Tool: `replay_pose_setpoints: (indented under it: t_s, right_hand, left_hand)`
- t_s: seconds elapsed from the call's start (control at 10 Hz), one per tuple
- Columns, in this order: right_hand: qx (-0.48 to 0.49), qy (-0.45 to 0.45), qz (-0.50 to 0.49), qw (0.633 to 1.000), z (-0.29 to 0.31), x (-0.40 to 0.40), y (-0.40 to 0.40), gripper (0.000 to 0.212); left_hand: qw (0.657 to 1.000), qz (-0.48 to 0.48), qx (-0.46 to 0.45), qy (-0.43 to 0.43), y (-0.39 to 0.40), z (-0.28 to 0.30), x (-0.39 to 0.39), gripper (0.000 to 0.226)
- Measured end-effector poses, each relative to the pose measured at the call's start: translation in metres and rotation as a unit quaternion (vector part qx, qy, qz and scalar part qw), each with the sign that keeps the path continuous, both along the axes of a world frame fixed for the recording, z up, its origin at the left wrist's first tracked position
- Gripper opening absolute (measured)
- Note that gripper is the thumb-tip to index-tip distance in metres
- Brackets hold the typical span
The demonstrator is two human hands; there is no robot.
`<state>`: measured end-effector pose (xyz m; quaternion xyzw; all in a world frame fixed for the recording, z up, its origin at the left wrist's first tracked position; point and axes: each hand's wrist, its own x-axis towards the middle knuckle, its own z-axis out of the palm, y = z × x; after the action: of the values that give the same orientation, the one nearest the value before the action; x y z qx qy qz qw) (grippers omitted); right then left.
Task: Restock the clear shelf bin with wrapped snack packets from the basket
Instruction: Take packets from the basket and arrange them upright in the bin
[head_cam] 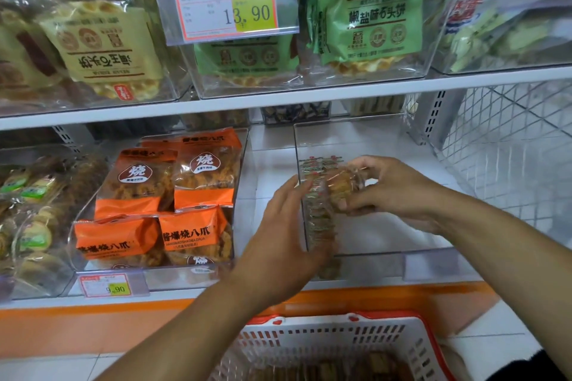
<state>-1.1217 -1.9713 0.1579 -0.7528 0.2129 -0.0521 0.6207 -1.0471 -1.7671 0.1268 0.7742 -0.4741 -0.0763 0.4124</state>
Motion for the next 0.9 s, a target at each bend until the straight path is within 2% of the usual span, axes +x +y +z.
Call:
replay_pose_setpoints:
  t_s: [0.1, 0.2, 0.3, 0.4, 0.5, 0.6, 0.9]
  right_hand:
    - [-0.341, 0.103, -0.027, 0.934, -0.022, 0.007, -0.026, 0.042]
    - [-0.399, 0.162, 0.017, 0.902, -0.048, 0.022, -0.033, 0.046]
    - [-0.413, 0.156, 0.030, 0.897, -0.068, 0.039, -0.031, 0.053]
    - [-0.388, 0.133, 0.014, 0.912, -0.076, 0.050, -0.029, 0.064]
    - [-0.322, 0.126, -0.037, 0.938, -0.078, 0.054, -0.029, 0.072]
    - [-0.254, 0.162, -0.054, 0.952, -0.082, 0.058, -0.027, 0.083]
    - [-0.226, 0.161, -0.073, 0.958, -0.081, 0.060, -0.025, 0.088]
  left_hand:
    - [0.997, -0.024, 0.059, -0.033, -0.005, -0.007, -0.004, 0.099]
    - [0.996, -0.049, 0.035, -0.062, -0.011, -0.014, -0.012, 0.105]
    - [0.995, -0.043, 0.047, -0.075, -0.014, -0.022, -0.014, 0.104]
    - [0.995, -0.028, 0.057, -0.074, -0.014, -0.026, -0.014, 0.110]
    - [0.994, -0.024, 0.085, -0.067, -0.013, -0.029, -0.013, 0.112]
    - [0.993, -0.014, 0.109, -0.045, -0.012, -0.031, -0.012, 0.116]
    - [0.990, 0.016, 0.135, -0.031, -0.008, -0.036, -0.007, 0.110]
